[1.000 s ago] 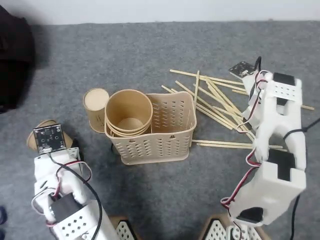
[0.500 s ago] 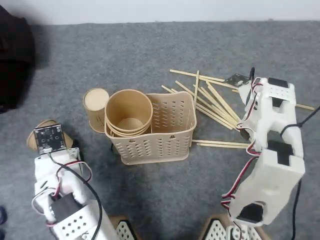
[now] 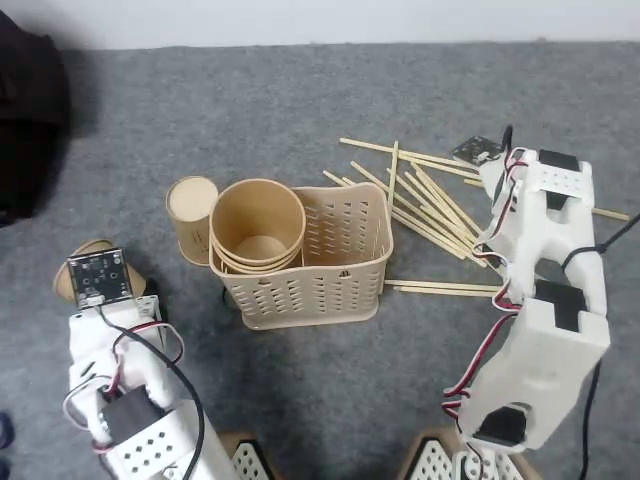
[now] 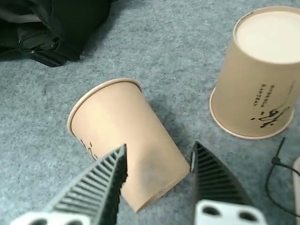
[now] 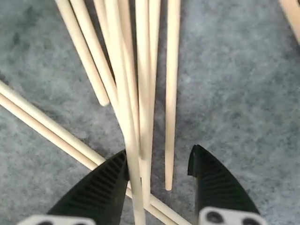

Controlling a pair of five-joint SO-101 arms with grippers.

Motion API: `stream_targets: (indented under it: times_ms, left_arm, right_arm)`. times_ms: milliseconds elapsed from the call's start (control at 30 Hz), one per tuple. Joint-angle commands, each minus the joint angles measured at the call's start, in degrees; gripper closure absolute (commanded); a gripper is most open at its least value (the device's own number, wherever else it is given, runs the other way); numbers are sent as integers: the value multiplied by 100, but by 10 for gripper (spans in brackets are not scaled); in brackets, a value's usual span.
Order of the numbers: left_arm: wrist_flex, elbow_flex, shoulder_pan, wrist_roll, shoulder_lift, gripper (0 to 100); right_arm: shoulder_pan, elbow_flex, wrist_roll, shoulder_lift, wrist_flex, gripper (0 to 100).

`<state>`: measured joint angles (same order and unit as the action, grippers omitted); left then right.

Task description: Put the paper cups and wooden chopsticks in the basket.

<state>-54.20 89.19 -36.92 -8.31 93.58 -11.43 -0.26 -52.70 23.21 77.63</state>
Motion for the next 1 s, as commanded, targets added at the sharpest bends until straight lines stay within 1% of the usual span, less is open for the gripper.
stream_targets:
  times_ms: [0, 67, 133, 267, 400, 500, 733, 967]
  left_arm:
    - [-26, -40, 53, 35, 79, 793]
    - [-26, -40, 53, 35, 79, 793]
    - [-26, -40, 53, 35, 79, 793]
    - [-26, -40, 53, 35, 79, 793]
    - [-26, -40, 53, 35, 79, 793]
    - [-26, -40, 53, 35, 79, 793]
    - [-9, -40, 62, 35, 79, 793]
    - [-9, -40, 62, 35, 79, 793]
  right_arm:
    - [127, -281, -229, -75, -66, 770]
    - [127, -255, -413, -66, -92, 716]
    - [145, -273, -343, -92, -101, 690]
    - [418, -290, -281, -356, 189, 692]
    - [567, -281, -290, -444, 101, 693]
    - [655, -316, -299, -470, 233, 693]
    - [549, -308, -299, -224, -356, 693]
    - [664, -316, -299, 198, -435, 705]
